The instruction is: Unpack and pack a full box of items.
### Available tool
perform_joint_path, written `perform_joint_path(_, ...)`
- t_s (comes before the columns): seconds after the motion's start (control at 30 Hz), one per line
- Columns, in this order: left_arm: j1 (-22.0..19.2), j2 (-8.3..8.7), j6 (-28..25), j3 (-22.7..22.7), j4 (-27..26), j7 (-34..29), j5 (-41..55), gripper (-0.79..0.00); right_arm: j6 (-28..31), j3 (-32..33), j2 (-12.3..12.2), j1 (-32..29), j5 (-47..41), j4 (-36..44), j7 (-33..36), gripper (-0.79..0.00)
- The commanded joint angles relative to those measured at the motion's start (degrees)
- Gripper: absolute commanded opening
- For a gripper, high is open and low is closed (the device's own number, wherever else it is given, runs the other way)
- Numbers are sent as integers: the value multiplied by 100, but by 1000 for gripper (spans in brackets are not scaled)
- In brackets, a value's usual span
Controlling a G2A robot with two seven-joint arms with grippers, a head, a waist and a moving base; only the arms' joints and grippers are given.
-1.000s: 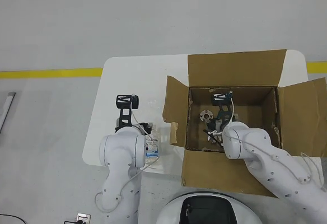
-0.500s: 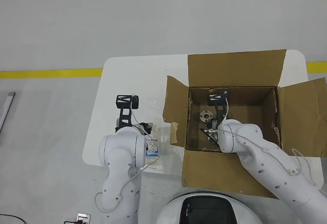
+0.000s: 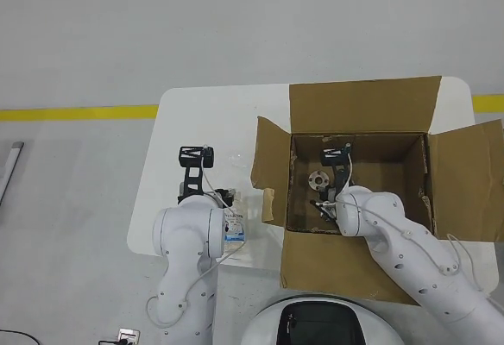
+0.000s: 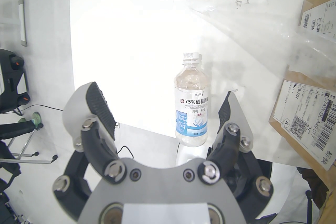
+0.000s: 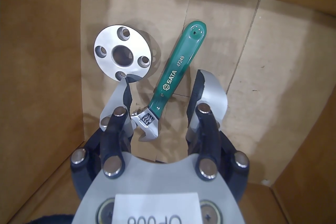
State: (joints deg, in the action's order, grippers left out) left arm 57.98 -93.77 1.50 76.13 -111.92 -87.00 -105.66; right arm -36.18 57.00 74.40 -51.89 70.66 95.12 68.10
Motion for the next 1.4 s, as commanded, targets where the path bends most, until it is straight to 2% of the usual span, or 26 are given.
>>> perform_joint_path(0.0, 0, 0, 0, 0, 0, 0, 0, 0, 23, 28, 34, -18, 45, -13, 24, -345)
perform_joint_path(0.1, 0, 0, 0, 0, 0, 0, 0, 0, 66, 79, 93, -45, 124, -30, 67, -406)
perform_joint_path(0.33, 0, 0, 0, 0, 0, 0, 0, 0, 198, 219, 232, -97, 324, -8, 199, -440)
perform_joint_path(0.53, 0, 0, 0, 0, 0, 0, 0, 0, 297, 333, 338, -149, 465, 20, 298, -425)
perform_joint_path(0.7, 0, 0, 0, 0, 0, 0, 0, 0, 426, 390, 435, -171, 608, 95, 426, -443)
perform_joint_path(1.0, 0, 0, 0, 0, 0, 0, 0, 0, 705, 453, 602, -165, 802, 62, 705, -372)
perform_joint_path(1.17, 0, 0, 0, 0, 0, 0, 0, 0, 767, 488, 705, -209, 962, -33, 767, -403)
perform_joint_path(1.37, 0, 0, 0, 0, 0, 0, 0, 0, 851, 662, 812, -283, 1169, -66, 852, -400)
